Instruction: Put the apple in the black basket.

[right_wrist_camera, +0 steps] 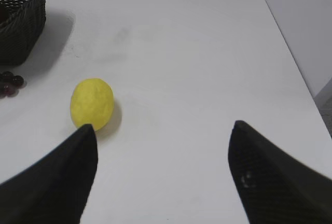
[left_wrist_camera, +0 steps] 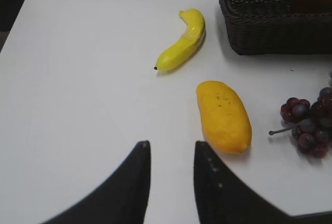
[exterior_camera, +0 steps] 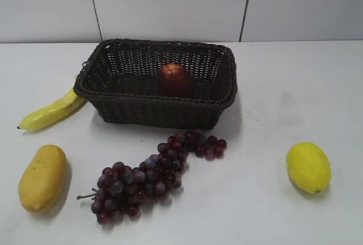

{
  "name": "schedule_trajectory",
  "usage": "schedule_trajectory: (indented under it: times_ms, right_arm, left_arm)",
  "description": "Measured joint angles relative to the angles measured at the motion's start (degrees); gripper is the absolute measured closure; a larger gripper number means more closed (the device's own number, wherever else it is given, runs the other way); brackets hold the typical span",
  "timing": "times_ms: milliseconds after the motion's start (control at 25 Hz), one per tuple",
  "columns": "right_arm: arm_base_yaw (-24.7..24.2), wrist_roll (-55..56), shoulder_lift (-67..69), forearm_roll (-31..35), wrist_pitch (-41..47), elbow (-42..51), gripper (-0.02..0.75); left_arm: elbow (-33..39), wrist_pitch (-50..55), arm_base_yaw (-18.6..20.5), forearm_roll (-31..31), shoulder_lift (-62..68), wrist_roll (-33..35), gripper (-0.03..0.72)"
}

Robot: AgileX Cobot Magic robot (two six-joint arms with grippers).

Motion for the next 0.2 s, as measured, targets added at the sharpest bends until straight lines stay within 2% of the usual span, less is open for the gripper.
schedule_trajectory:
  times_ms: [200]
  right_arm:
    - [0.0,0.0,0.0,0.0,0.0,0.0,0.146]
  left_arm:
    - [0.0,0.0,0.0,0.0,0.0,0.0,0.468]
